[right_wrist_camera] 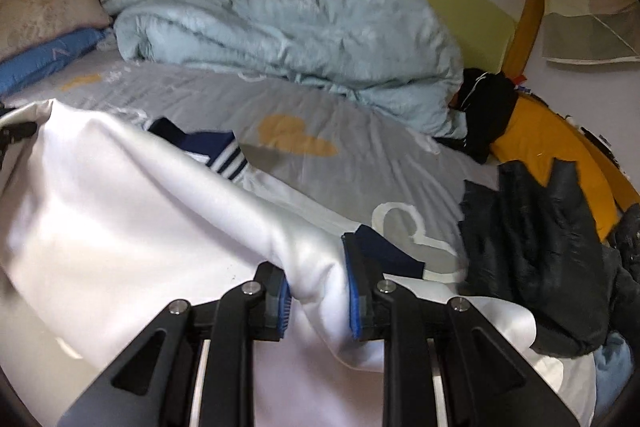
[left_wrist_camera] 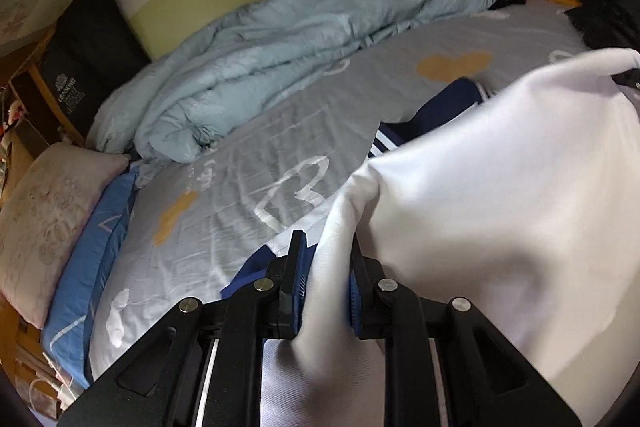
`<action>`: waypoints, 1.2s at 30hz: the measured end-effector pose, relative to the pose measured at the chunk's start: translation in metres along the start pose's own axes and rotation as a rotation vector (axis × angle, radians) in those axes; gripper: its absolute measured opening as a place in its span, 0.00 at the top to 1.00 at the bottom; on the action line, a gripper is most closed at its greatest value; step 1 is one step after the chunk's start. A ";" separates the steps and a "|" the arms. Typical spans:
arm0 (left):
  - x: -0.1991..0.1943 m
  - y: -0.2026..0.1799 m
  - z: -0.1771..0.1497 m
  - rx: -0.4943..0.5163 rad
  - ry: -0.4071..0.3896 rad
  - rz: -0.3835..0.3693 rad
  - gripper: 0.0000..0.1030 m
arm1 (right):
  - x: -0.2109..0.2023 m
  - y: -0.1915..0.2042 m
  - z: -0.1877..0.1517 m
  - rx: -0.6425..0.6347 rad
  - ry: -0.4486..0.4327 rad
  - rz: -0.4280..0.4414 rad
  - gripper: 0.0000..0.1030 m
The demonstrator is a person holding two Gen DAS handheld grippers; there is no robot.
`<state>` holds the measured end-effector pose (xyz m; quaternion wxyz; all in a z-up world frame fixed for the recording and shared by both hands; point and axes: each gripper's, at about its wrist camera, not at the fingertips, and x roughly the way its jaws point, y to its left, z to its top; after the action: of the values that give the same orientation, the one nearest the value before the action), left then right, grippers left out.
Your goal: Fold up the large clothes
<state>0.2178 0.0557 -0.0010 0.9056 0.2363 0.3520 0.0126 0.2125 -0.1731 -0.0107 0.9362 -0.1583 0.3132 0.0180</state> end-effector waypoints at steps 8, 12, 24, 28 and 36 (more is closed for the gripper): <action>-0.038 -0.004 -0.015 0.002 -0.224 0.073 0.05 | 0.000 0.003 -0.008 -0.052 -0.042 -0.033 0.30; -0.088 0.006 -0.029 -0.030 -0.309 0.069 0.03 | -0.027 -0.014 -0.006 0.020 -0.088 -0.016 0.11; -0.156 0.019 -0.125 -0.157 -0.266 0.015 0.00 | -0.086 -0.033 -0.035 0.105 -0.130 -0.013 0.02; -0.145 0.013 -0.130 -0.149 -0.197 -0.005 0.00 | -0.089 -0.031 -0.041 0.106 -0.118 0.012 0.02; -0.113 0.024 -0.131 -0.160 -0.161 0.011 0.30 | -0.079 -0.032 -0.052 0.121 -0.069 0.044 0.02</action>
<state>0.0521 0.1104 -0.0026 0.9469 0.1654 0.2745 0.0267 0.1228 -0.2141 0.0059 0.9537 -0.0936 0.2846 0.0249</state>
